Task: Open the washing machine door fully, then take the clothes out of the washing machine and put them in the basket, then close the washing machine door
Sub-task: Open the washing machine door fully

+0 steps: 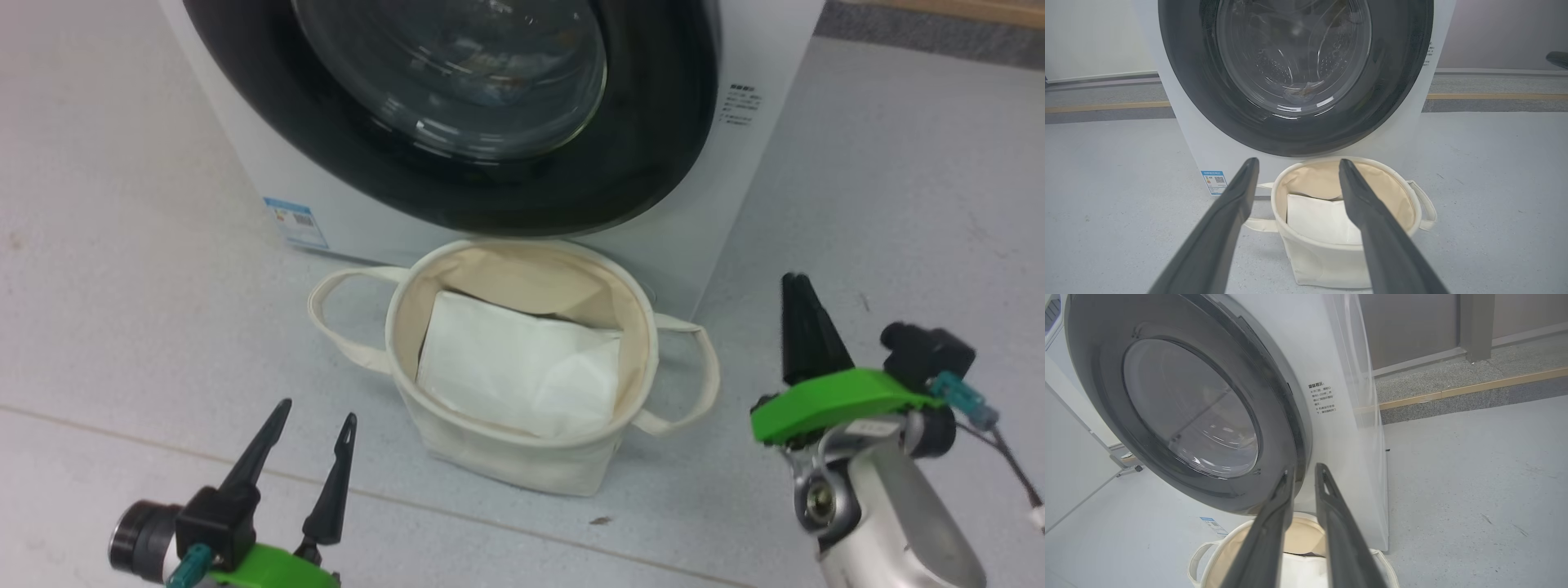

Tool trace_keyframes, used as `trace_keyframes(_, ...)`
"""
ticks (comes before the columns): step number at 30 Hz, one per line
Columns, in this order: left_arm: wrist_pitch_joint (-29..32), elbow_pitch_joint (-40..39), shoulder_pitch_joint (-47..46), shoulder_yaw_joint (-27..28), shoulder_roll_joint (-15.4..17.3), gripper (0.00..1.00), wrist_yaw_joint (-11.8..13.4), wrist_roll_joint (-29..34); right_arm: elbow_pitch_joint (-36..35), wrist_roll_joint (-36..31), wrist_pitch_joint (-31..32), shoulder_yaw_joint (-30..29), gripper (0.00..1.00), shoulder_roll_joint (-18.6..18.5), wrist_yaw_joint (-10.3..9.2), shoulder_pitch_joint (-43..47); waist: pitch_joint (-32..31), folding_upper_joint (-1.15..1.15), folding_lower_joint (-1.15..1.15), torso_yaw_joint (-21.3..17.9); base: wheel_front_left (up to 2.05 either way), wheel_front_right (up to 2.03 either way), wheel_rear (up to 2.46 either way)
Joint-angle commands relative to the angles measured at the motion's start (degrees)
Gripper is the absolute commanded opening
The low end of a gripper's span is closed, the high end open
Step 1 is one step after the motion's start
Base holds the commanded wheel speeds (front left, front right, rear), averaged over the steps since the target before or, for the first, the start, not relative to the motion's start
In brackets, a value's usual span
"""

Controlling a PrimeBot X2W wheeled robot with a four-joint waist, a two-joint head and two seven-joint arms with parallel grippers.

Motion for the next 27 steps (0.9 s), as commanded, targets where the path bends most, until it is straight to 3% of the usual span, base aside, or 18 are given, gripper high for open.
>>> trace_keyframes(1, -0.69, -2.14, -2.86, 2.32, 1.38, 1.00, 0.02, -0.24, -1.46, 0.50, -0.70, 0.86, 0.00, -0.15, 0.19, -2.87, 0.94, 0.00, 0.00, 0.61, 0.00, 0.00, 0.00)
trace_keyframes(10, -0.69, -2.55, -4.70, 2.08, 1.23, 1.00, -0.87, 0.40, 2.46, 11.12, -0.12, -1.42, 0.00, -0.74, 0.19, -12.32, 5.20, 0.00, 0.00, 2.52, 0.00, 0.00, 0.00)
trace_keyframes(21, -0.69, -3.77, -6.28, 3.07, 0.68, 1.00, -1.35, 0.84, 9.05, 22.67, 1.50, -2.78, 0.00, -5.22, 0.19, -25.67, 9.79, 0.00, 0.00, 5.56, 0.00, 0.00, 0.00)
trace_keyframes(27, -0.69, -5.27, -7.39, 3.73, -0.43, 1.00, -1.66, 1.17, 12.45, 27.17, 2.85, -0.28, 0.00, -7.58, 0.19, -32.12, 11.85, 0.00, 0.00, 6.90, 0.00, 0.00, 0.00)
